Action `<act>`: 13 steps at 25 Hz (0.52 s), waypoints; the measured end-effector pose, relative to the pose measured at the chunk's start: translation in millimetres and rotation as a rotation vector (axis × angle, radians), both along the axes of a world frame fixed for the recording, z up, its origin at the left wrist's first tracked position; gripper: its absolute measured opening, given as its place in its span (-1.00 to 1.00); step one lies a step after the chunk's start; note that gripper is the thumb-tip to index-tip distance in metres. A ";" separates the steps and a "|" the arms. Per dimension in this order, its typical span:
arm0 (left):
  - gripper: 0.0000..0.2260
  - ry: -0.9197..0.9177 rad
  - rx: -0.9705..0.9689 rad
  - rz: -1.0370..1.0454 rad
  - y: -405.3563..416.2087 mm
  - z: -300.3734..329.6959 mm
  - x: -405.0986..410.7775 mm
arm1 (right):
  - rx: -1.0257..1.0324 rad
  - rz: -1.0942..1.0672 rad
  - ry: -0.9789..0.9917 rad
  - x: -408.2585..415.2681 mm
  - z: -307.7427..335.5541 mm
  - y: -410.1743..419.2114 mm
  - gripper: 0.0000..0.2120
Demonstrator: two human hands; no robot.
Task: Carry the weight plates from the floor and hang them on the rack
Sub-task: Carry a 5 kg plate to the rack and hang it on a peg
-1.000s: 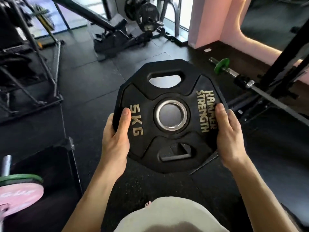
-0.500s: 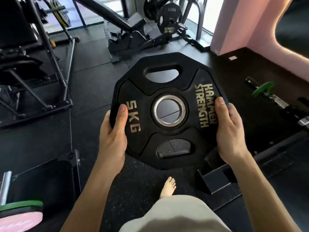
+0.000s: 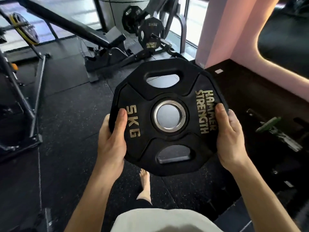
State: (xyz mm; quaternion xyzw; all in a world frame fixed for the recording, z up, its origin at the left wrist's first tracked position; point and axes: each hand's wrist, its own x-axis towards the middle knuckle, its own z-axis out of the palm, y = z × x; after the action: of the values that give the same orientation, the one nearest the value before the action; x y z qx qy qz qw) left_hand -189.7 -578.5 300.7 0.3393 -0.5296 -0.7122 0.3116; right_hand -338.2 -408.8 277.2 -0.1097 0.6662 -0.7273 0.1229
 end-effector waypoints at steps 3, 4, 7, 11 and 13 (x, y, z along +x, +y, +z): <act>-0.78 -0.008 -0.015 -0.086 -69.9 -6.4 -86.8 | 0.014 -0.084 -0.011 -70.6 -5.3 -57.3 -0.55; -0.80 -0.015 -0.006 -0.118 -91.2 -4.2 -114.8 | 0.032 -0.120 -0.022 -92.4 -5.2 -74.4 -0.56; -0.78 -0.028 -0.021 -0.228 -146.9 1.7 -193.8 | 0.047 -0.211 -0.033 -153.1 0.2 -117.1 -0.56; -0.71 -0.042 -0.038 -0.390 -206.6 5.1 -315.6 | 0.014 -0.327 -0.050 -248.5 3.5 -163.1 -0.69; -0.70 -0.048 -0.043 -0.437 -226.5 0.9 -382.9 | 0.013 -0.368 -0.052 -304.9 -1.3 -180.0 -0.68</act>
State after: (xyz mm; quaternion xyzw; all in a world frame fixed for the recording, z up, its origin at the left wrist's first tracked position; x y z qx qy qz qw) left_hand -572.6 -805.0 301.6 0.2268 -0.6127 -0.7432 0.1444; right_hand -643.1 -588.8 275.9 0.0335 0.6765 -0.7357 0.0057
